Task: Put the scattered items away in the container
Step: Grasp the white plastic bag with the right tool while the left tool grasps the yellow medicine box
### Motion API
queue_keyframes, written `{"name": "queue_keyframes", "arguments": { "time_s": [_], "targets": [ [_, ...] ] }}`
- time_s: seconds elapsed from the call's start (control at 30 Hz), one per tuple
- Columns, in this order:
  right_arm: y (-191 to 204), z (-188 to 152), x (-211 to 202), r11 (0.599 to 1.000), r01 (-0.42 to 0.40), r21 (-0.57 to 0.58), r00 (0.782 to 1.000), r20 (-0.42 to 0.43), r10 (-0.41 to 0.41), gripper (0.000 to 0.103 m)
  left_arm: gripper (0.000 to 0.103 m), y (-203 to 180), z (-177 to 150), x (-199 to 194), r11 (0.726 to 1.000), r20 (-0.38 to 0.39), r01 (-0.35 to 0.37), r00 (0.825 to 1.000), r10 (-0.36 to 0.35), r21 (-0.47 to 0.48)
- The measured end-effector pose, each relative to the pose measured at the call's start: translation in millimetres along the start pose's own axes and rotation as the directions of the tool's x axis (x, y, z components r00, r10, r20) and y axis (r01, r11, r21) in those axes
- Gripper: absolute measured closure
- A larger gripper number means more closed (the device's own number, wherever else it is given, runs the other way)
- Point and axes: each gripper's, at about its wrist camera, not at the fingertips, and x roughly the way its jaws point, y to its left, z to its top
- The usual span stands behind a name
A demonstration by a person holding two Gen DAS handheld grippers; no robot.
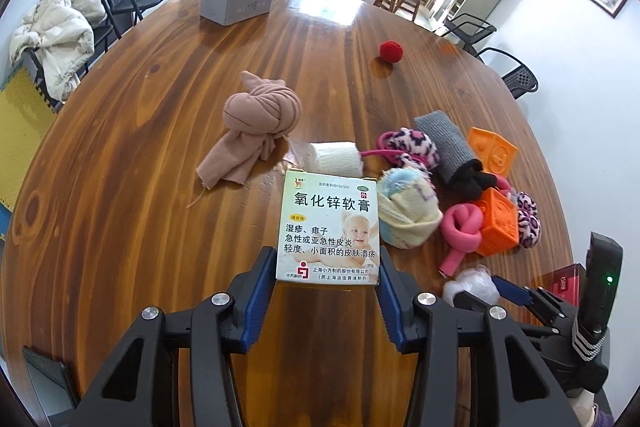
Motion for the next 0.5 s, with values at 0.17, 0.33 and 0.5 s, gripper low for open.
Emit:
{"name": "queue_keyframes", "arguments": {
  "time_s": [0.17,0.33,0.5],
  "targets": [
    [-8.3,-3.8,-5.3,0.999,-0.031,-0.005,0.999,0.011,0.031,0.043,0.053,-27.9,-10.7,-2.6,0.999,-0.007,0.011,1.000,-0.010,0.031],
    [-24.6,-15.6,-26.2,0.998,-0.065,0.021,0.997,0.035,0.064,0.086,0.053,-61.6,-19.7,-8.4,0.997,-0.013,0.042,0.999,-0.042,0.069],
    [-52.1,-29.8,-48.9,0.997,-0.057,0.042,0.997,0.053,0.054,0.101,0.053,-98.2,-25.2,-11.7,0.992,-0.005,0.067,0.998,-0.067,0.106]
  ]
}}
